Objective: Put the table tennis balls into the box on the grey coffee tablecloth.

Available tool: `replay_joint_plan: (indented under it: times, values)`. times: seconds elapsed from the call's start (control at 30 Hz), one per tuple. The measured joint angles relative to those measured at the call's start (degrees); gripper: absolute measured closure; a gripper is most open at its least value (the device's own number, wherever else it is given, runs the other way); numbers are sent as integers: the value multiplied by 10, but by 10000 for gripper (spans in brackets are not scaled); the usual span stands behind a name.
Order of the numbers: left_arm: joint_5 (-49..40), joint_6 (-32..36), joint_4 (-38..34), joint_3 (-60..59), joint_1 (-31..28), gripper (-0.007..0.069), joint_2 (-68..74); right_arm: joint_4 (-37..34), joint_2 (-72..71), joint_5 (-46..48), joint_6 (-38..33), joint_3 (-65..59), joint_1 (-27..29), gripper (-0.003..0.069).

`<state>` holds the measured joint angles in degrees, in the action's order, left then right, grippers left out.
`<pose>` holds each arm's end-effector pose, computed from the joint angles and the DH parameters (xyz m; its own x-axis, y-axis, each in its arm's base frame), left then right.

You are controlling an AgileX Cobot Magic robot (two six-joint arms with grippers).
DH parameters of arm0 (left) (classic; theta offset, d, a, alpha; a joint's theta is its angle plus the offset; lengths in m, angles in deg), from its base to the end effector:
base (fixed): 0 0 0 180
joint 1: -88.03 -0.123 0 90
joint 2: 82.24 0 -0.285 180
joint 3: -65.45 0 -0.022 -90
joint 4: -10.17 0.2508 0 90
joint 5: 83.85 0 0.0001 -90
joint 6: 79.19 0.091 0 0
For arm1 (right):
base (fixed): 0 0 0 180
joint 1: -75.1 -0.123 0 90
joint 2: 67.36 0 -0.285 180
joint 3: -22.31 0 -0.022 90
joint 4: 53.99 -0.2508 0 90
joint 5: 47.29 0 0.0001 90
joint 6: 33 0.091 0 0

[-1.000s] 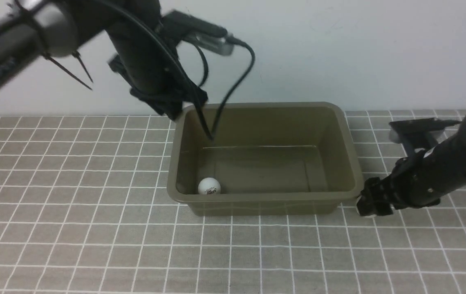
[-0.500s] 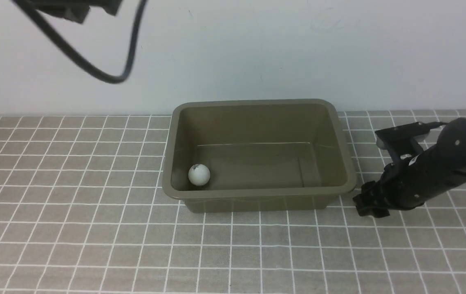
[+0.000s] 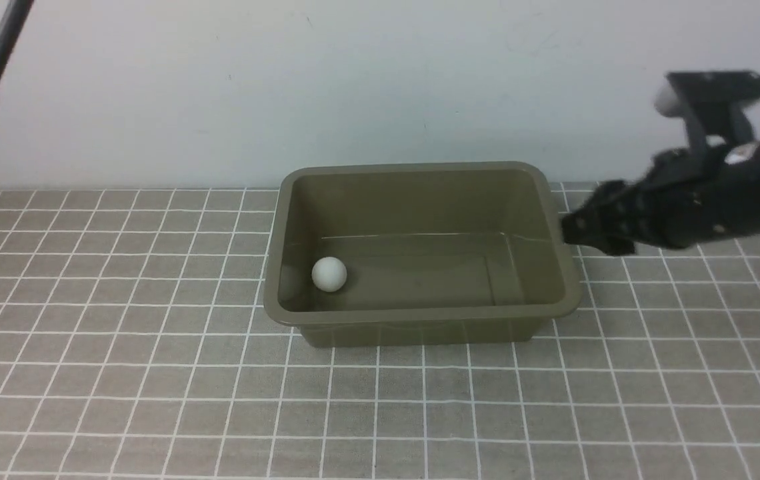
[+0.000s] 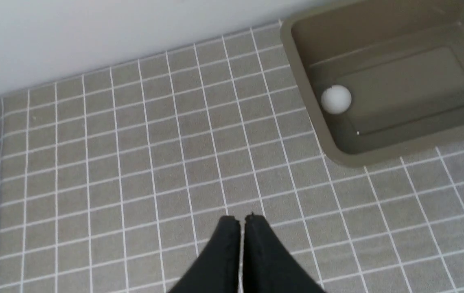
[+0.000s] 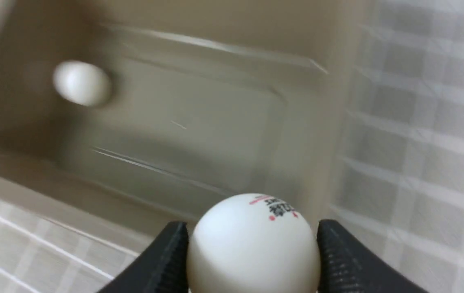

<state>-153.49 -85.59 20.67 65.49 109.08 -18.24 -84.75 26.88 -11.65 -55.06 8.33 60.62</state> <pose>0.1511 -0.0415 0.4475 -0.6504 0.2004 -0.7327 0.2073 0.9748 0.0826 0.3051 0.1068 0.2832 -0.7664 -0.1334 -0.6284 -0.3753 0.8868 0.2695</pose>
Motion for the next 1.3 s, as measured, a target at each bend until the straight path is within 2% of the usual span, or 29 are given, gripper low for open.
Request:
replay_joint_plan:
  times: [0.2,0.27,0.37,0.5,0.6,0.7,0.73,0.77,0.8,0.83,0.87,0.9,1.03,1.3]
  values:
    - [55,-44,-8,-163,0,629,-129,-10,104,26,-9,99,-23,283]
    - [57,-63,-8,-196,0,629,-165,-9,135,57,-2,127,-23,238]
    - [57,-90,-8,-232,0,629,-211,-9,153,108,21,164,-23,121]
    - [56,-101,-8,-245,0,629,-242,-3,146,144,52,200,-23,79]
    - [56,-102,-8,-245,0,629,-249,17,117,167,76,219,-23,149]
    - [56,-102,-7,-245,0,629,-251,60,44,182,100,221,-23,353]
    - [56,-102,-7,-245,0,629,-251,84,8,189,114,221,-23,487]
    - [56,-102,-7,-245,0,629,-251,109,-38,198,136,221,-23,570]
    - [58,-101,-7,-245,0,629,-251,129,-65,205,150,221,-23,605]
    - [58,-101,-7,-245,0,629,-251,129,-72,205,154,221,-23,612]
    - [68,-101,-7,-245,0,629,-252,167,-143,214,189,218,-23,652]
    - [70,-101,-7,-245,0,629,-252,170,-143,214,192,216,-23,655]
    - [99,-101,0,-245,0,629,-252,214,-288,190,224,145,-23,671]
    - [132,-101,3,-245,0,629,-252,350,-638,-4,320,-203,-23,673]
